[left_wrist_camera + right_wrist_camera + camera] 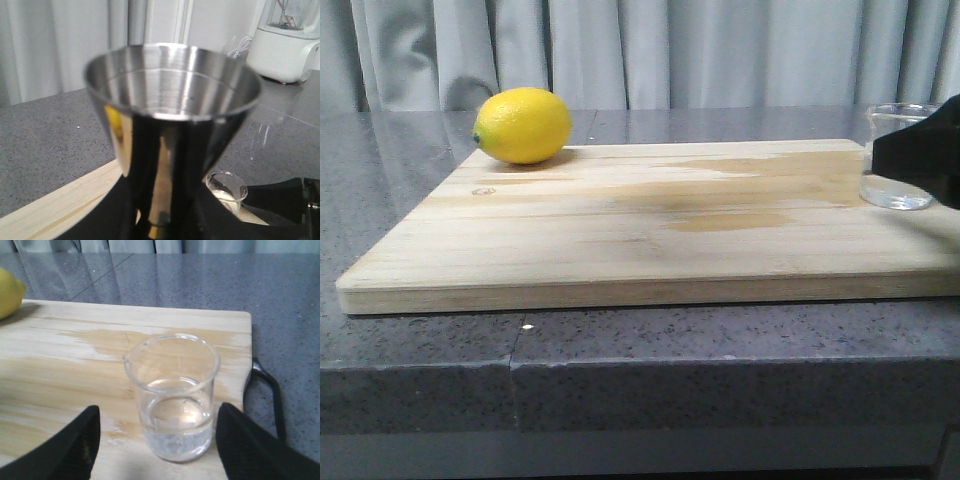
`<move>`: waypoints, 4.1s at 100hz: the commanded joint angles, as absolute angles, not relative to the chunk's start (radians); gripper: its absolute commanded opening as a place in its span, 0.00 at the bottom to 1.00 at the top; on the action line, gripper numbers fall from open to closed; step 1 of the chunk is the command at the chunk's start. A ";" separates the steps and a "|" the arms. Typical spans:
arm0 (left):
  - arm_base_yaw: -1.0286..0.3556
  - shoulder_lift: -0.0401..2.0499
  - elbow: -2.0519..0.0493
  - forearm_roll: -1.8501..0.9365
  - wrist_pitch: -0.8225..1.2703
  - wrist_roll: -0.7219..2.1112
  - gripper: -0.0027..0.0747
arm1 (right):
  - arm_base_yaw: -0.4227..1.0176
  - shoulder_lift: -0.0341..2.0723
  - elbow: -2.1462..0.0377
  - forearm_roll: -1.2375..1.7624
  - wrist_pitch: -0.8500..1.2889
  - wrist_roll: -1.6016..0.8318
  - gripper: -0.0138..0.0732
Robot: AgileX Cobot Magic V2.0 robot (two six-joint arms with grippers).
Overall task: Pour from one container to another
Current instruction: 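Reach the right gripper to the glass beaker and grasp it, then lift the beaker with the right gripper and bring it over the jigger, then tilt the beaker with the right gripper, pouring liquid into the jigger cup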
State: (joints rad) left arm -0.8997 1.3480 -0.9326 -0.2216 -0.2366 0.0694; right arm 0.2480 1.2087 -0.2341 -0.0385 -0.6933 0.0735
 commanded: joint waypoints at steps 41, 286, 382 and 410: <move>-0.901 1.310 -0.964 -0.226 -0.318 0.071 0.01 | 0.249 1.376 -0.263 -0.056 -1.043 0.000 0.67; -0.901 1.408 -0.939 -0.226 -0.251 0.071 0.01 | 0.249 1.087 -0.657 -0.276 -0.544 -0.031 0.41; -0.964 1.525 -0.939 -0.165 -0.406 0.071 0.01 | 0.307 1.087 -0.813 -0.815 -0.454 -0.031 0.41; -0.982 1.525 -0.939 -0.165 -0.406 0.071 0.01 | 0.307 1.087 -0.813 -0.886 -0.431 -0.122 0.41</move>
